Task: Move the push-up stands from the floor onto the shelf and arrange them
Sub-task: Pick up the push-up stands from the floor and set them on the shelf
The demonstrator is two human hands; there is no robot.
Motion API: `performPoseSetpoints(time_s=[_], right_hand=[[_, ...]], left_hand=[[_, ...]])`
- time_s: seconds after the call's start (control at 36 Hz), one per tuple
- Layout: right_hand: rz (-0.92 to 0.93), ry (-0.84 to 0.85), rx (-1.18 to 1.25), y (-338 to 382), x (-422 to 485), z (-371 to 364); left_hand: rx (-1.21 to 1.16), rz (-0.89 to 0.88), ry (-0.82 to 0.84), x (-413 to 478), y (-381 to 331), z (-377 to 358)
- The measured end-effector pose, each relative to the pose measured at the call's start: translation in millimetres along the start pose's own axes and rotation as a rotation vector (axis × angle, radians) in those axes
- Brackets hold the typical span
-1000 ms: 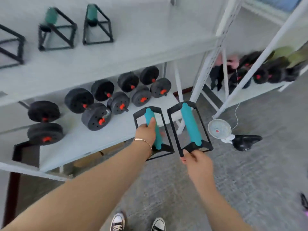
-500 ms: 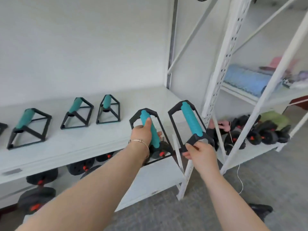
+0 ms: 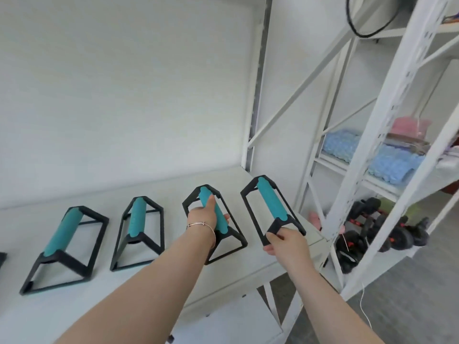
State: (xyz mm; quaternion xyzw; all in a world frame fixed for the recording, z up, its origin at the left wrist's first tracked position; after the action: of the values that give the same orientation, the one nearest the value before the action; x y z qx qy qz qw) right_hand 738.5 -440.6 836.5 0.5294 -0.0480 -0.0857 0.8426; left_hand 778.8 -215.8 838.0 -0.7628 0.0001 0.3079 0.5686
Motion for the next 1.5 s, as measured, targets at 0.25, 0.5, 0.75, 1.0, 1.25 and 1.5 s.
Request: performPoseSetpoints(time_s=[0.25, 0.5, 0.75, 1.0, 1.25, 1.5], right_hand=[[-0.021, 0.095, 0.016, 5.1, 65.7, -39.8], [-0.044, 0.244, 0.05, 1.8, 101.6, -59.8], [-0.024, 0.328, 0.027, -7.6, 114.1, -63.4], [0.013, 0.39, 0.007, -9.1, 115.7, -57.2], [0.145, 0.463, -0.217, 4.3, 112.8, -44.9], [0.237, 0.434, -0.426, 3.7, 115.7, -47.9]], left_hand=[[0.019, 0.072, -0.065, 62.7, -13.1, -12.2], [0.124, 0.11, -0.145, 87.0, -6.7, -16.1], [0.131, 0.065, -0.166, 89.3, -6.1, -18.8], [0.183, 0.018, -0.251, 84.9, -13.4, -21.6], [0.738, -0.266, -0.453, 59.7, -21.2, -15.8], [0.944, -0.423, -0.43, 33.8, -18.1, -2.8]])
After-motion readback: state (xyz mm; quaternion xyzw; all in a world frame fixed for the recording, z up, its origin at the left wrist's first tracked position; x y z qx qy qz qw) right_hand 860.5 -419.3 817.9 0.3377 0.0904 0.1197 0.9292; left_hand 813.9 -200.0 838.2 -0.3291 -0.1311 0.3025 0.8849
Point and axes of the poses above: each hand's wrist, its own x-axis towards the middle knuckle, its own z-axis out of the back of the hand, y = z × x, the point moved 5 cm from there along x, towards the middle knuckle, and after that the axes turned 2 degrees about -y, right-handed, at the moved point
